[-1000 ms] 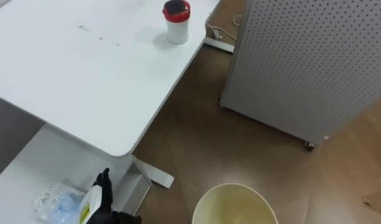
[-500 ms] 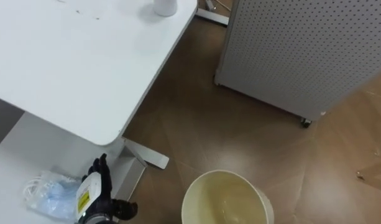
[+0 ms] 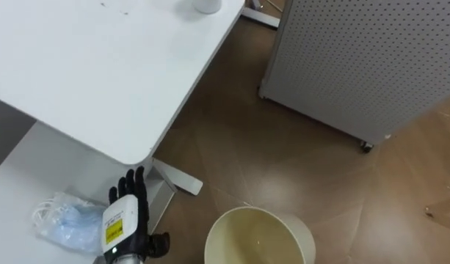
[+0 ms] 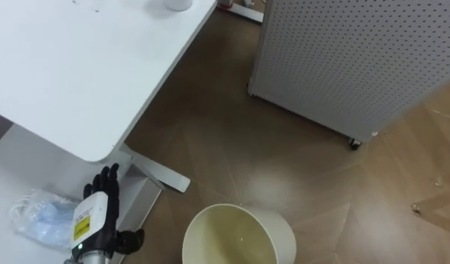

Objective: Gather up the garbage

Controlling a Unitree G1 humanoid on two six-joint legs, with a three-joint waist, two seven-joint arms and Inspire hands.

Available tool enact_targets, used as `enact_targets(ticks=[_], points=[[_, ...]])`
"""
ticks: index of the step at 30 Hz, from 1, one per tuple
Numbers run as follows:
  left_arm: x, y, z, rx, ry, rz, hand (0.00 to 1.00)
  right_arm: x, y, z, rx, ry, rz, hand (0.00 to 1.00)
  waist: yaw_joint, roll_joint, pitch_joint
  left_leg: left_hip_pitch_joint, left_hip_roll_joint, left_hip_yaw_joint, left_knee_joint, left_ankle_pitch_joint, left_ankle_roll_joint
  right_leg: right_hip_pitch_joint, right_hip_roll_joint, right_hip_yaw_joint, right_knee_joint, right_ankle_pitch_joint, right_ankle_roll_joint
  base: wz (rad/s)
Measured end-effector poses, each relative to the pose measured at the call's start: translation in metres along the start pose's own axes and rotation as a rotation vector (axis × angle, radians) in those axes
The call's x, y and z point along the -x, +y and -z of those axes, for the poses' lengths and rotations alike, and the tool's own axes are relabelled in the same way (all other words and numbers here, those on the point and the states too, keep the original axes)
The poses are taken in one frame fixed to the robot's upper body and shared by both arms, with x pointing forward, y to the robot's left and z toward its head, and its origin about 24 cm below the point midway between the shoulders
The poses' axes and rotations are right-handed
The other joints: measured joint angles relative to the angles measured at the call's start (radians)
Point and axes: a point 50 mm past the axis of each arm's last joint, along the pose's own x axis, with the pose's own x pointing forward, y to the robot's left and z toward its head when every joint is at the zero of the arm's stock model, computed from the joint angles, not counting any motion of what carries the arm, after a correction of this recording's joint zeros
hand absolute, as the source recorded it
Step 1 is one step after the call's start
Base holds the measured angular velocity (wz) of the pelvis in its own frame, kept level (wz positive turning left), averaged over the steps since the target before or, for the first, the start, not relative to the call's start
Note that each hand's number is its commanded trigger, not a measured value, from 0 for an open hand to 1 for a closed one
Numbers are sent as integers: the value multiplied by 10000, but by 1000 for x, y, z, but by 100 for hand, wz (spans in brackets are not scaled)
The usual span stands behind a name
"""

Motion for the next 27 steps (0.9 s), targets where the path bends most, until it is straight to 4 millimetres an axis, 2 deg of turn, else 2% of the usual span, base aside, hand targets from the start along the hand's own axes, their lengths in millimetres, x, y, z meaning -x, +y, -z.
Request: enact_targets(ticks=[6,9,13,18,27], points=[[13,-4,8,-156,196,-99,0,0,1,3,226,176,39,100,146,-103,-75,-112,-68,-252,110,39,42,107,-117,-279,40,-13,10,15],[18,-7,11,-184,312,36,0,3,1,13,165,345,57,100,271,-125,-186,-58,-110,-361,99,72,66,275,-159,-414,0,-18,18,15],[25,-9,18,-205,694,213,0,5,-1,20,68,514,6,100,313,-128,-202,195,-239,-491,-50,213,96,565,-286,-557,-25,-41,59,16],[32,-12,27,-253,1199,543,0,5,-1,21,66,522,-84,100,317,-128,-202,176,-240,-519,-67,249,75,554,-308,-599,-9,-42,53,1],[32,-12,30,-222,1452,725,0,5,-3,20,-211,476,-101,100,312,-132,-200,16,-250,-543,-163,260,58,427,-319,-691,-2,-103,51,4]])
